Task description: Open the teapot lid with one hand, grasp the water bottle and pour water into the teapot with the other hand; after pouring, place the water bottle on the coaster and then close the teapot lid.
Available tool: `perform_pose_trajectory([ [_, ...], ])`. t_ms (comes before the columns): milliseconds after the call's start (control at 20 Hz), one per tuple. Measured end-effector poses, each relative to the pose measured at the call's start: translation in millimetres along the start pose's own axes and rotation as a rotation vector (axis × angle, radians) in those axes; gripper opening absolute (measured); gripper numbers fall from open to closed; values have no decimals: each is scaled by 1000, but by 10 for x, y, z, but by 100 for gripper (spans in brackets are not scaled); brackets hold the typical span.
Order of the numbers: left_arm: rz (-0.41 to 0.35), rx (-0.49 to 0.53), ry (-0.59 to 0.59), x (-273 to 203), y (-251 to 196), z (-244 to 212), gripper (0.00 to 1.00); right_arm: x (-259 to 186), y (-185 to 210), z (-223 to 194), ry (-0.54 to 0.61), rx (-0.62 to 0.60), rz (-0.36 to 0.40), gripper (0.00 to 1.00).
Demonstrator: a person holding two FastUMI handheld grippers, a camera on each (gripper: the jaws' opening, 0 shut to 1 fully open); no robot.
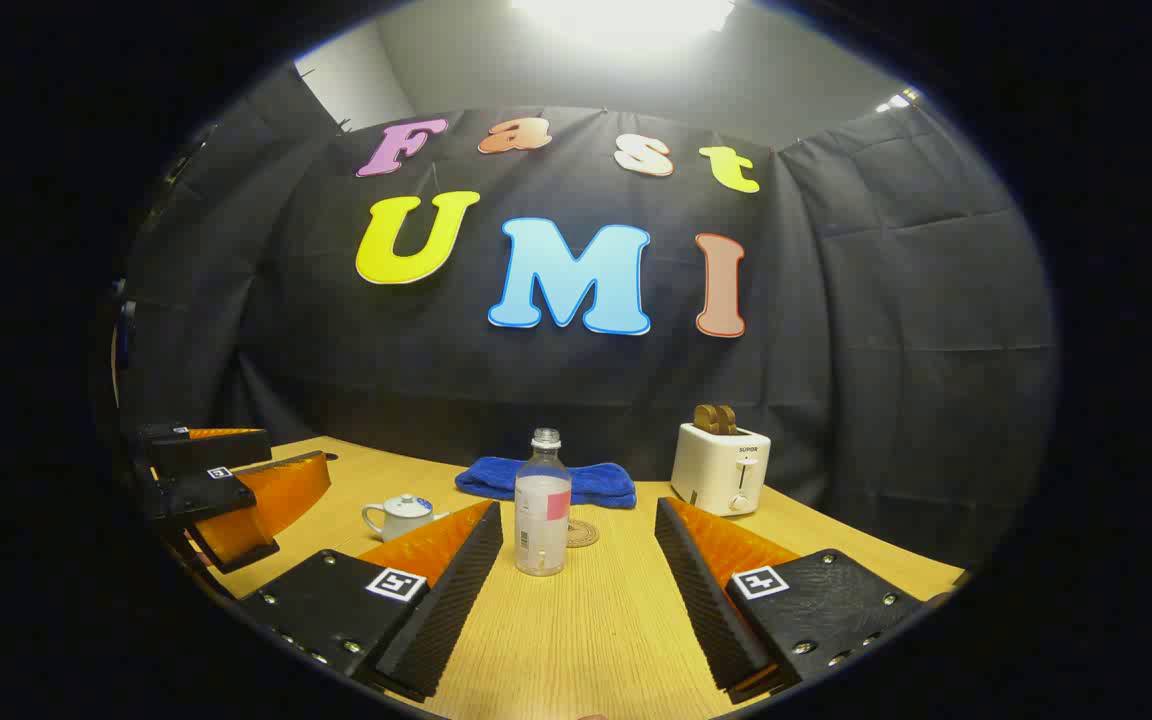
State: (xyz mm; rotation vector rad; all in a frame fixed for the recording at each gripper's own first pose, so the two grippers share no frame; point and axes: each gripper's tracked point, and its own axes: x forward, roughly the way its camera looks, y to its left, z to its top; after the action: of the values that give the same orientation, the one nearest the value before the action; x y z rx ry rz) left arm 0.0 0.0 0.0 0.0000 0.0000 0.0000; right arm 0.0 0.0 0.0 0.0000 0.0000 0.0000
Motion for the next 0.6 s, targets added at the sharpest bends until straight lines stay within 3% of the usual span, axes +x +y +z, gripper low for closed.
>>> perform_pose_trajectory([
  [600, 22, 19, 21, -10, 64, -32, 98, -61, 123, 133, -56, 12, 51, 95],
])
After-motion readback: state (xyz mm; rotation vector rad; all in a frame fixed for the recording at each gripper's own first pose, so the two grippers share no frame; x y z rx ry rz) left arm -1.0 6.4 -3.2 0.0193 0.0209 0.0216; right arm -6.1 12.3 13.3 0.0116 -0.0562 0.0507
